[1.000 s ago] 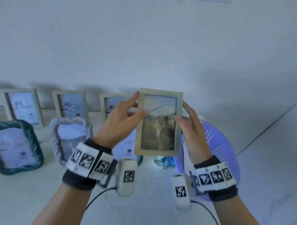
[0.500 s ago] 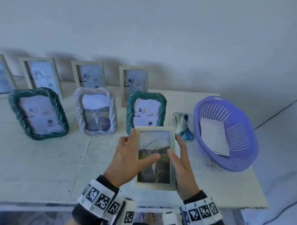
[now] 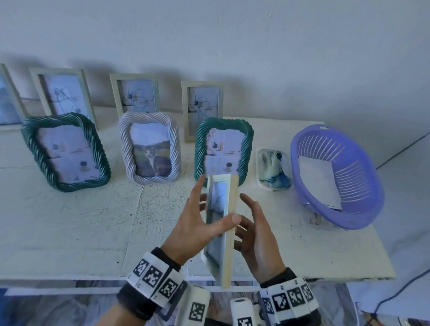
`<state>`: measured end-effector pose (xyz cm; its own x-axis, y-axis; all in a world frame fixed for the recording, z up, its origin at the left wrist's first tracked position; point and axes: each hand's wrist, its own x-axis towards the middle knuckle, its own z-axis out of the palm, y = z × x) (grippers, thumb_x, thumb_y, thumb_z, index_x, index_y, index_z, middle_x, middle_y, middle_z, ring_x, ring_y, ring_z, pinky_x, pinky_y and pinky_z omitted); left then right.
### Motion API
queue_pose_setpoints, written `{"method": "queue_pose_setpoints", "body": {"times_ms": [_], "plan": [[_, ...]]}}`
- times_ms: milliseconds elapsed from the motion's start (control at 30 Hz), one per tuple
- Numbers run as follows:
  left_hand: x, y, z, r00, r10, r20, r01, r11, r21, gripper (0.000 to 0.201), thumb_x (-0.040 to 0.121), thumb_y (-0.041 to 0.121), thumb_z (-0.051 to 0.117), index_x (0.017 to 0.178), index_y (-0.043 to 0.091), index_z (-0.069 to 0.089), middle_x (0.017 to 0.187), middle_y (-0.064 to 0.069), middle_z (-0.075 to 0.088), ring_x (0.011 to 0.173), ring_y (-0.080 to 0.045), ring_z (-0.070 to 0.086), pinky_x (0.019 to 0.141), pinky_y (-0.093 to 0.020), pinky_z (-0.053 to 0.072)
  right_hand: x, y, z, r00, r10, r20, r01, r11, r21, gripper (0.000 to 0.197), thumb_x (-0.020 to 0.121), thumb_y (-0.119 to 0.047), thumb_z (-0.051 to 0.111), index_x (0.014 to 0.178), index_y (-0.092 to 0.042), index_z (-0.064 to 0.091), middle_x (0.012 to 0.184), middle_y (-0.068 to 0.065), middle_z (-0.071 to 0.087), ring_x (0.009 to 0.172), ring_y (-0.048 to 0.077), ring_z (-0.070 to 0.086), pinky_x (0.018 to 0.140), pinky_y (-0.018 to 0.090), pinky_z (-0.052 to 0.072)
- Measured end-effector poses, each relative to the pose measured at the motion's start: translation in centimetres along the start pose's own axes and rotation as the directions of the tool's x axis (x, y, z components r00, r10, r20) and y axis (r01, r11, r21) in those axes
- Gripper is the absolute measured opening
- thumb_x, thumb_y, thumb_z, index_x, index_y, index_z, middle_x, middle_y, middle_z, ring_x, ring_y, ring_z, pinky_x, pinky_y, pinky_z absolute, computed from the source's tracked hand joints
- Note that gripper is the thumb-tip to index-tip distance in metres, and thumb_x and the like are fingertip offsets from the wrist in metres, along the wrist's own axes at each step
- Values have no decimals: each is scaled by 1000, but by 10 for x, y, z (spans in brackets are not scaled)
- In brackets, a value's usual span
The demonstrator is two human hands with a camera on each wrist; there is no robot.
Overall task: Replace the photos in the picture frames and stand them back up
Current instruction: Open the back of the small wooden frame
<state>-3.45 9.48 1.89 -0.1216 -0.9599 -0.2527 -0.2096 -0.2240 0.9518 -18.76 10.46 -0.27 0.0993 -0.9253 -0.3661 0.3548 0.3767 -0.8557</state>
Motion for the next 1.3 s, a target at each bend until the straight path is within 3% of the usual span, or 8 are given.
{"method": "queue_pose_setpoints", "body": {"times_ms": [133, 233, 400, 600, 800, 933, 1100, 1300], "plan": [[0, -2, 2, 994, 51, 93, -31, 978, -207, 103, 57, 75, 72, 144, 49, 26, 129, 8, 60, 125, -12, 54, 106, -47, 43, 8, 1, -10, 999, -43, 4, 42, 980, -194, 34, 100, -46, 40, 123, -29, 59, 86, 7, 69, 70, 18, 56, 59, 29, 46], [1, 1, 0, 993, 64, 99, -39, 971, -235, 83, 65, 64, 65, 138, 32, 42, 120, 10, 67, 114, -7, 61, 97, -29, 50, 10, -4, -19, 993, -95, -65, 75, 961, -267, 40, 92, -54, 43, 116, -30, 64, 90, 10, 68, 78, 22, 59, 66, 32, 47], [3, -20, -11, 999, -12, -42, -3, 941, -339, 51, 76, 40, 79, 111, 11, 56, 94, -3, 70, 85, -22, 69, 69, -37, 58, 6, -8, -44, 973, -193, -128, 111, 873, -475, 28, 101, -37, 41, 110, -27, 65, 101, 3, 70, 96, 19, 65, 85, 41, 53], [18, -55, 5, 954, -132, -270, 99, 987, -130, 5, 88, 18, 70, 93, 19, 69, 82, -3, 71, 78, -21, 70, 62, -42, 61, 8, 1, -67, 965, -250, -76, 117, 674, -730, 22, 98, -19, 51, 116, -19, 63, 93, -22, 65, 90, -10, 59, 79, 11, 46], [27, -73, 23, 953, 27, -303, 75, 944, 322, 33, 91, 32, 66, 118, 13, 69, 96, 6, 69, 87, -7, 63, 74, -8, 45, 17, 10, -81, 962, -269, -52, 100, 522, -847, 29, 97, -18, 52, 123, -12, 61, 102, -1, 61, 84, -4, 55, 74, 3, 42], [23, -76, 27, 968, 70, -243, 32, 919, 394, 50, 82, 36, 75, 126, 16, 63, 100, 1, 67, 90, -10, 63, 85, -25, 51, 16, 14, -86, 958, -281, 56, 174, 417, -892, 36, 95, -14, 52, 130, -21, 56, 96, 1, 56, 83, 8, 56, 81, 22, 49], [23, -79, 28, 957, 123, -263, -6, 915, 404, 45, 81, 31, 76, 122, 15, 65, 94, 3, 68, 86, -9, 63, 81, -34, 56, 16, 16, -82, 949, -267, 167, 235, 244, -941, 26, 94, -19, 54, 118, -20, 63, 99, 3, 47, 78, 14, 54, 73, 18, 44], [28, -79, 29, 955, 153, -255, -24, 895, 446, 37, 84, 30, 74, 116, 14, 65, 88, 2, 68, 78, -10, 63, 75, -31, 55, 25, 12, -84, 956, -222, 193, 236, 188, -953, 12, 91, -26, 59, 94, -15, 59, 92, 2, 46, 71, 11, 50, 65, 15, 40]]}}
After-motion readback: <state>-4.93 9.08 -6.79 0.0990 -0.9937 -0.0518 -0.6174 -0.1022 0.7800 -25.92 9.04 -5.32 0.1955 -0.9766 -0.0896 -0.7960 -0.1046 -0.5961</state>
